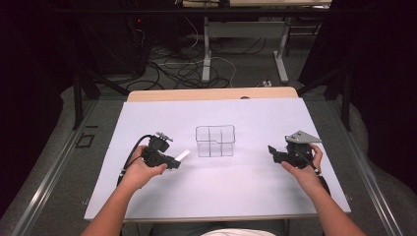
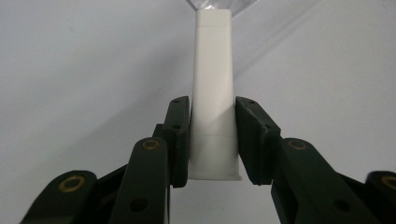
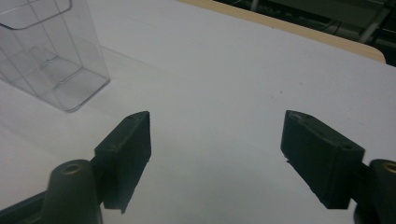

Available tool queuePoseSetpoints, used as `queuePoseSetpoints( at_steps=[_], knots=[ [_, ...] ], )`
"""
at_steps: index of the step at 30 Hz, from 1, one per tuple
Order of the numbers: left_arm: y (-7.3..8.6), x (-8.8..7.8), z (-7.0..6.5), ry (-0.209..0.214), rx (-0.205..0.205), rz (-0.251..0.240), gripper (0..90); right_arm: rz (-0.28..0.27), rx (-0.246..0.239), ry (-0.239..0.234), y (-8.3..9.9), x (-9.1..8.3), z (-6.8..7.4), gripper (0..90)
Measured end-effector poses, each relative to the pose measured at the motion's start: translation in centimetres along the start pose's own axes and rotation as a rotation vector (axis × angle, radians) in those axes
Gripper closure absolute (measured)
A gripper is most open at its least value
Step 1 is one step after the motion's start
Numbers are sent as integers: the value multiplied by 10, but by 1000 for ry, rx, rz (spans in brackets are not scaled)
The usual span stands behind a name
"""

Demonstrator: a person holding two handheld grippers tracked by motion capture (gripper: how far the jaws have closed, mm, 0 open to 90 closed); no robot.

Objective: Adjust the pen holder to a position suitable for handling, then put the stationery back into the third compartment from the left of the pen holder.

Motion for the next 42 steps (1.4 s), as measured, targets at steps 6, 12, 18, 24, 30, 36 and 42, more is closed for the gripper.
queuePoseSetpoints(
  at_steps=[6,12,18,24,30,36,42],
  knots=[
    [-5,10,-11,40,0,3,671,-6,-30,-73,-6,-3,10,312],
    [-7,19,-19,59,4,7,672,3,-77,-124,-9,-3,20,323],
    [-8,23,-24,81,5,4,671,-16,-157,-158,-14,-5,31,327],
    [-8,26,-27,96,1,4,671,-57,-245,-179,-21,-11,46,317],
    [-9,30,-32,114,-7,9,671,-66,-344,-214,-23,-13,65,298],
    [-10,36,-37,133,7,20,671,-61,-433,-255,-24,-16,82,246],
    [-11,41,-43,153,4,27,671,-94,-453,-264,-24,-22,101,168]
  ],
)
Point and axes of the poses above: each handheld gripper's, and its own axes: x roughly forward along the jaws, y roughly out of its underside, z roughly to its left, the point moved 1 cm from there along x, roughly forward along the jaws, and after that the axes turned 13 degrees about y, right-handed, at the moved point
